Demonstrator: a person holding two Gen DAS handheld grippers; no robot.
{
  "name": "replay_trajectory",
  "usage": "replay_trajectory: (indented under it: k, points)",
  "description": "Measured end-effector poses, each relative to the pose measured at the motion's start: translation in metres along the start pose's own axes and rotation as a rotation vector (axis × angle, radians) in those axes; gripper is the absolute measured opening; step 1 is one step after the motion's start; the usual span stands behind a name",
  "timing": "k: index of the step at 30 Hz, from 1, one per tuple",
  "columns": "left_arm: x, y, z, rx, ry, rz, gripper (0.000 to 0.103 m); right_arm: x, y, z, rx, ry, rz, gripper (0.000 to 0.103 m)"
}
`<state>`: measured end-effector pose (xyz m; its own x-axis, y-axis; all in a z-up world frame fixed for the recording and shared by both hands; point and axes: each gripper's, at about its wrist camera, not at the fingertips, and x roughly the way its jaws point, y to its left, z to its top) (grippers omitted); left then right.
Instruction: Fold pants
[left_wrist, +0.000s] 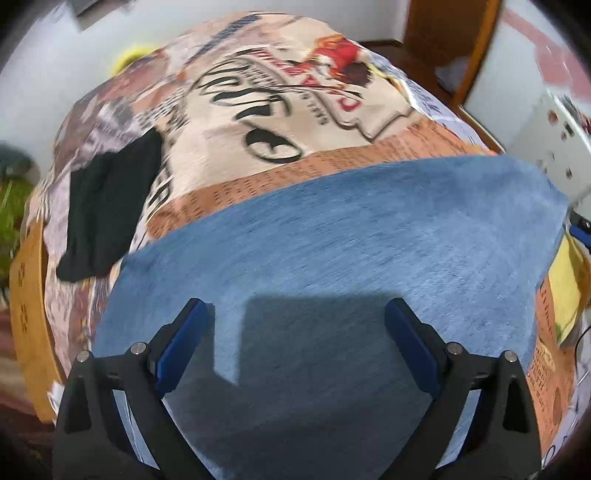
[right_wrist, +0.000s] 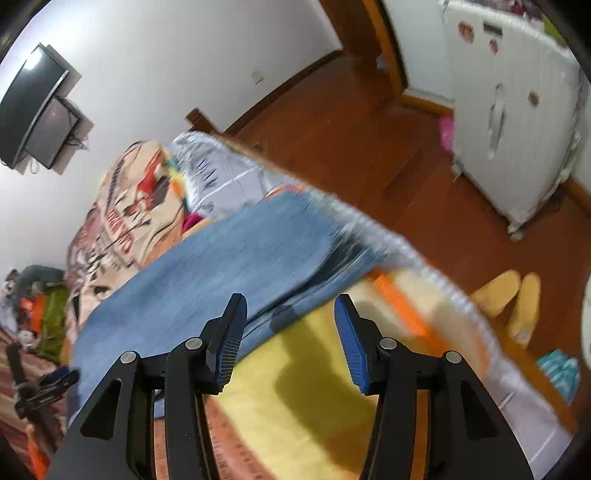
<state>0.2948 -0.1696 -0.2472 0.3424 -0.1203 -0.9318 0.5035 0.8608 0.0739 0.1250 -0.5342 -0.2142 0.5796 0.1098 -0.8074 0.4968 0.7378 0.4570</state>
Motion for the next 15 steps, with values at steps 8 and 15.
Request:
replay_trajectory:
  k: [8,15]
  points:
    - [0.027,-0.02,0.03,0.079,0.079,-0.044,0.103,0.023,-0.003,0.007,0.064,-0.025,0.025,0.049]
    - [0.051,-0.048,0.063,0.156,0.109,-0.046,0.103,0.031,-0.005,0.016,0.056,-0.065,0.008,0.045]
